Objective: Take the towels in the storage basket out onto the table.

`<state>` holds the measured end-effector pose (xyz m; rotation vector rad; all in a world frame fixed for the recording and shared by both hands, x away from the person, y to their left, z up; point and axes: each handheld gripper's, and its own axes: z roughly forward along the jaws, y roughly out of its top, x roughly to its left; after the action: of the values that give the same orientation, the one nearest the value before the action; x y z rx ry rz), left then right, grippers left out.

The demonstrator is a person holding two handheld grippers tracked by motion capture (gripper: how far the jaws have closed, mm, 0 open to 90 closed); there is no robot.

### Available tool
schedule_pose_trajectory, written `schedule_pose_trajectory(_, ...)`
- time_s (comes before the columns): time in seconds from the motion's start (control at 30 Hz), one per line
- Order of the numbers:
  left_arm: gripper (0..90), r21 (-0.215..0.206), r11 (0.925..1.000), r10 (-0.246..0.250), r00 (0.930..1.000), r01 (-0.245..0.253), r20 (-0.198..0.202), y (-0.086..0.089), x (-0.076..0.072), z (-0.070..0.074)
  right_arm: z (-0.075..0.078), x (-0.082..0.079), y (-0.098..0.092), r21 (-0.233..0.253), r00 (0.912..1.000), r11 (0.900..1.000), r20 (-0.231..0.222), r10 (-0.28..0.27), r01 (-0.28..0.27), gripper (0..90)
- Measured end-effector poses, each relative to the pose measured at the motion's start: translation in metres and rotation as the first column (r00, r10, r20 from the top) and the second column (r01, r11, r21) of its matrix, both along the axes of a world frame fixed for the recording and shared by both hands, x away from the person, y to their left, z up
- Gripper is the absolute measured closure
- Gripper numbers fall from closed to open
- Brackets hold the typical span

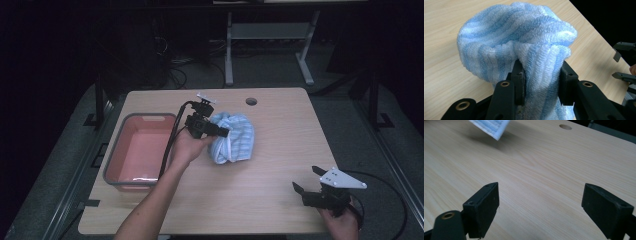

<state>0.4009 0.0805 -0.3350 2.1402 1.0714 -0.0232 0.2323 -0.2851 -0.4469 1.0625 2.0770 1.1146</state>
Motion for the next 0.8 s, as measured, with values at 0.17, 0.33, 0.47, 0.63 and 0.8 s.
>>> schedule_pose_trajectory(0.17,63.8,0.008,1.0000,-0.004,0.9999,0.004,-0.012,-0.006,0.002,-0.008,0.001,0.000,0.000,-0.003,1.0000,1.000,0.007,0.002,-0.002,14.1)
schedule_pose_trajectory(0.33,63.8,0.014,0.9999,0.002,0.9997,-0.001,-0.023,-0.013,0.004,-0.020,0.001,0.000,0.000,0.001,1.0000,1.000,0.009,-0.001,0.001,14.1)
schedule_pose_trajectory(0.47,63.8,0.017,0.9998,0.005,0.9994,-0.004,-0.034,-0.018,0.005,-0.029,0.000,0.000,-0.001,0.001,1.0000,1.000,0.003,-0.001,0.001,14.0)
schedule_pose_trajectory(0.63,63.8,0.017,0.9998,0.004,0.9986,-0.003,-0.053,-0.023,0.007,-0.040,0.000,0.000,-0.001,0.002,1.0000,1.000,0.004,-0.002,0.002,14.0)
schedule_pose_trajectory(0.8,63.5,0.006,0.9999,0.014,0.9978,-0.014,-0.065,-0.031,0.006,-0.050,0.000,-0.001,0.000,0.003,1.0000,1.000,-0.003,-0.002,0.002,14.1)
